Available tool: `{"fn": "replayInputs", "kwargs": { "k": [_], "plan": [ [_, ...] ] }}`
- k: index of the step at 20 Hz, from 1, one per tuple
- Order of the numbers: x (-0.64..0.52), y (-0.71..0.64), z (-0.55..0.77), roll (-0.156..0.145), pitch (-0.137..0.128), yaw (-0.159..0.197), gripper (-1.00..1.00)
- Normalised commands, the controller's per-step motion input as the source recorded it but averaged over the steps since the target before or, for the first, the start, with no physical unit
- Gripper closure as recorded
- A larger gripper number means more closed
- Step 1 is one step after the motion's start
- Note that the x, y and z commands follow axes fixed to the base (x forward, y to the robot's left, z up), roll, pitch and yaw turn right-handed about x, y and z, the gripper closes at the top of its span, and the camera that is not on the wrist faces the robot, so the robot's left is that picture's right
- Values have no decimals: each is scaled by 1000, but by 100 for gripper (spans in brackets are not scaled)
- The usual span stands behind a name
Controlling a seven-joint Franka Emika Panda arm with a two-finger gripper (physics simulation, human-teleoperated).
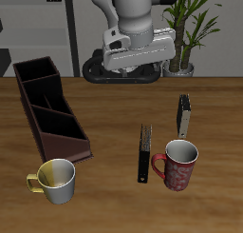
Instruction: Place the black book into the right desk caddy's right compartment
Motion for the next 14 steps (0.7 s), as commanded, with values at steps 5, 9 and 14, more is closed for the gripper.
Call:
{"fn": "replayInputs", "kwargs": {
  "k": [5,9,14],
  "plan": [
    [405,-88,32,-50,-9,-45,-100],
    [471,-106,-17,-102,-34,-25,-100],
    [323,23,-172,-111,-20,-57,-100]
  ]
}}
